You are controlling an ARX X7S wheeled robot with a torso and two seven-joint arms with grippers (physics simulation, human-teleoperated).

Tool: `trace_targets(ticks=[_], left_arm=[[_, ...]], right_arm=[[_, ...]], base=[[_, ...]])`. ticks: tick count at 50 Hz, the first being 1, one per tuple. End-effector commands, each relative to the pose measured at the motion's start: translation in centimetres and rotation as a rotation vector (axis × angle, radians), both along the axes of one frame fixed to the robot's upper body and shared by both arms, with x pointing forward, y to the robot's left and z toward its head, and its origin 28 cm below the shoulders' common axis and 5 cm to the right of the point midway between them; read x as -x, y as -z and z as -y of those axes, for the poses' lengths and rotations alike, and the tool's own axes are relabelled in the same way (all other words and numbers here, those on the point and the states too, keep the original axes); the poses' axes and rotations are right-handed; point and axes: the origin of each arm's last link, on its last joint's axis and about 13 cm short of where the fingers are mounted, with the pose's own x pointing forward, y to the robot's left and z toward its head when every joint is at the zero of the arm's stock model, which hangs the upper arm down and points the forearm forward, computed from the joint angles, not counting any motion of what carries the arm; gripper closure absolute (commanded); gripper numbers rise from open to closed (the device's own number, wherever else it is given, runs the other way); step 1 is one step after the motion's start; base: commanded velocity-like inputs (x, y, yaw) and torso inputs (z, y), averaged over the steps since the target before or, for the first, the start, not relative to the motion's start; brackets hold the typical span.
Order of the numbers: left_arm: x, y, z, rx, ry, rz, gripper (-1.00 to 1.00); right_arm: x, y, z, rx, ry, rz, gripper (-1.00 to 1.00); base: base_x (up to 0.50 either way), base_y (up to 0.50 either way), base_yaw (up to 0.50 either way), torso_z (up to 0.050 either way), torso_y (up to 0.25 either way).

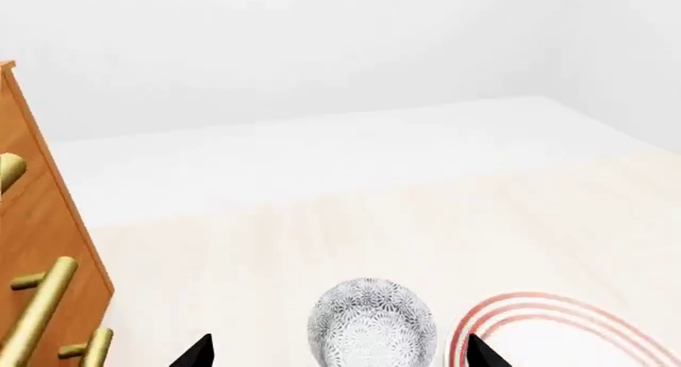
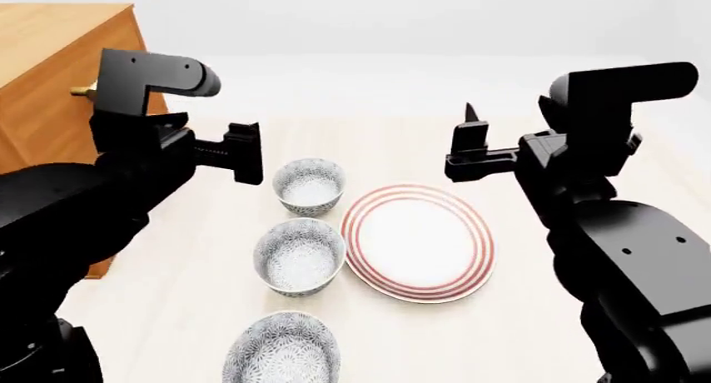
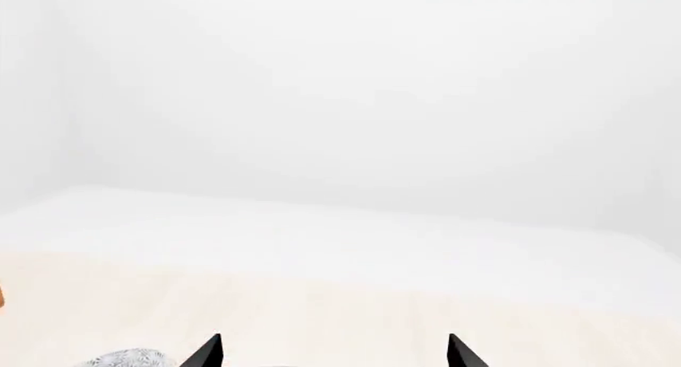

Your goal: Stack the bowl in the middle on the bowl at the back.

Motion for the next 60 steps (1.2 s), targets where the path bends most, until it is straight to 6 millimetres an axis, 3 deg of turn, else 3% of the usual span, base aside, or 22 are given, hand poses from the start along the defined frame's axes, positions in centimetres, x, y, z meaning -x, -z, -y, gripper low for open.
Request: trace_targets(ticks=[1,6,11,28,40,60], left_arm=[[-0.3,-1.5,0.0,-0.048,0.012,-0.229,-1.00],[-0.5,-1.8,0.1,-0.040,0.016,-0.328,-1.00],[-0.5,-2.1,0.3,-0.043,0.025,-0.314,-1.00],[-0.7,0.0,0.6,-0.101,-0.036,-0.480,-1.00],[-0.1,0.2,0.7,-0.069,-0.056,-0.553,-1.00],[-1.5,1.2,2.1,-0.036,-0.060,-0.613,-1.00]], right_arm=[[-0.1,-1.4,-0.1,-0.049,-0.032,-0.031,-1.00],[-0.3,-1.5,0.1,-0.051,-0.023,-0.031,-1.00],[-0.2,-1.4,0.4,-0.054,-0.009,-0.040,-1.00],[0.2,-1.1,0.6,-0.060,0.004,-0.057,-1.00],[0.2,-0.9,0.6,-0.051,0.018,-0.075,-1.00],[0.1,-0.2,0.7,-0.053,0.022,-0.094,-1.00]], base=[[0.00,0.00,0.00,0.000,0.000],[0.00,0.00,0.00,0.000,0.000],[0.00,0.00,0.00,0.000,0.000],[0.00,0.00,0.00,0.000,0.000],[0.00,0.00,0.00,0.000,0.000],[0.00,0.00,0.00,0.000,0.000]])
